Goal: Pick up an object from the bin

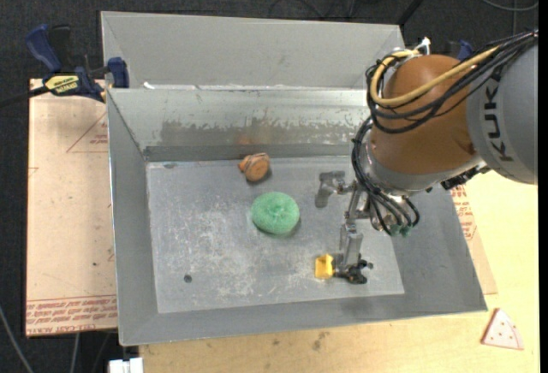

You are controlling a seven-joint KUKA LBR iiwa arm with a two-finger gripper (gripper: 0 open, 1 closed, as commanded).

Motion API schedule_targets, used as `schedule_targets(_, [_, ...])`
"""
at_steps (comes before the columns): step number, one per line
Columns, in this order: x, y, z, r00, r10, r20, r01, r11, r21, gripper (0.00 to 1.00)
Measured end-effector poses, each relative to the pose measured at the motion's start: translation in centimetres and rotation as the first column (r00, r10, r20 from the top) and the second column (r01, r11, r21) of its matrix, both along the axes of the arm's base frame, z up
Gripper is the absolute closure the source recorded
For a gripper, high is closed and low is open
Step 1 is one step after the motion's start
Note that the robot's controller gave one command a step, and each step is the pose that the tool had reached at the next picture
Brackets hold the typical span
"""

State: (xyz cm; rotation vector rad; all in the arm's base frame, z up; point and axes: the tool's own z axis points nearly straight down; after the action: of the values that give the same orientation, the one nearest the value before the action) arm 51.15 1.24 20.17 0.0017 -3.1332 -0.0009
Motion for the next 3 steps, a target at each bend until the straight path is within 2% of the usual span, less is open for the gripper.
schedule_targets(1, [0.2, 0.0, 0.4, 1.000, -0.001, 0.009, 0.001, 1.000, 0.000, 0.00])
schedule_targets(2, [2.5, 2.0, -2.5, 1.000, -0.016, 0.020, 0.016, 1.000, -0.001, 0.00])
schedule_targets(3, [3.2, 3.0, -4.1, 1.000, -0.018, 0.018, 0.018, 1.000, 0.001, 0.00])
